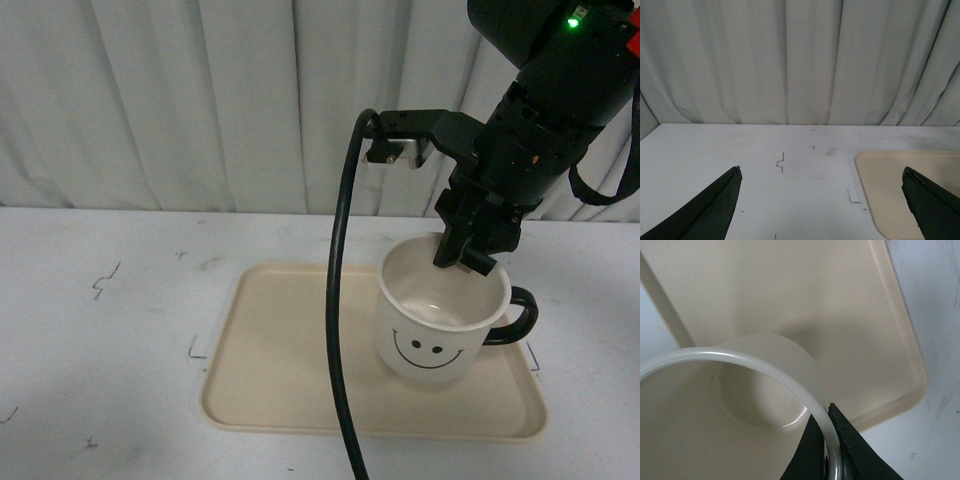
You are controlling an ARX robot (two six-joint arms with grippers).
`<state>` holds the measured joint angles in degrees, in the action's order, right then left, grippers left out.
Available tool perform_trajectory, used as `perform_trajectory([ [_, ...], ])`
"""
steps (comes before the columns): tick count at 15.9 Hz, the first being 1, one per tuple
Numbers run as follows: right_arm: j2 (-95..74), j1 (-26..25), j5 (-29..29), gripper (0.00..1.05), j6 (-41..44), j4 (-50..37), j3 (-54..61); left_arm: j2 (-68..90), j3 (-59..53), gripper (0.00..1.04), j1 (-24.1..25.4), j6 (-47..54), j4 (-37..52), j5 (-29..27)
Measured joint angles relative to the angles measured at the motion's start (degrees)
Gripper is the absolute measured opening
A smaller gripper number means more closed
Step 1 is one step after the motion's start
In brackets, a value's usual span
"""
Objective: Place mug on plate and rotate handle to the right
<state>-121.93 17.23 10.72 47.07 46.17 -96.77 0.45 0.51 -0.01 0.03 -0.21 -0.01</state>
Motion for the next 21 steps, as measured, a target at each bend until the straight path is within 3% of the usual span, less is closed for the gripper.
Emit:
perform_trajectory([
  [4, -3.0, 0.4, -0.1, 0.03, 11.5, 2.6, -3.0, 0.0, 0.0, 0.98, 0.0, 0.0, 0.0, 0.0],
  [12, -9.0, 3.9, 1.4, 0.03, 4.2, 1.4, -4.7, 0.0, 0.0, 0.98, 0.0, 0.0, 0.0, 0.0],
  [17, -8.6, 3.7, 5.8, 0.47, 4.1, 1.1, -4.9, 0.0, 0.0, 0.98, 0.0, 0.0, 0.0, 0.0],
  [21, -5.5, 2.3, 13.3, 0.7, 2.7, 1.6, -7.1, 0.0, 0.0, 0.98, 0.0, 0.0, 0.0, 0.0],
])
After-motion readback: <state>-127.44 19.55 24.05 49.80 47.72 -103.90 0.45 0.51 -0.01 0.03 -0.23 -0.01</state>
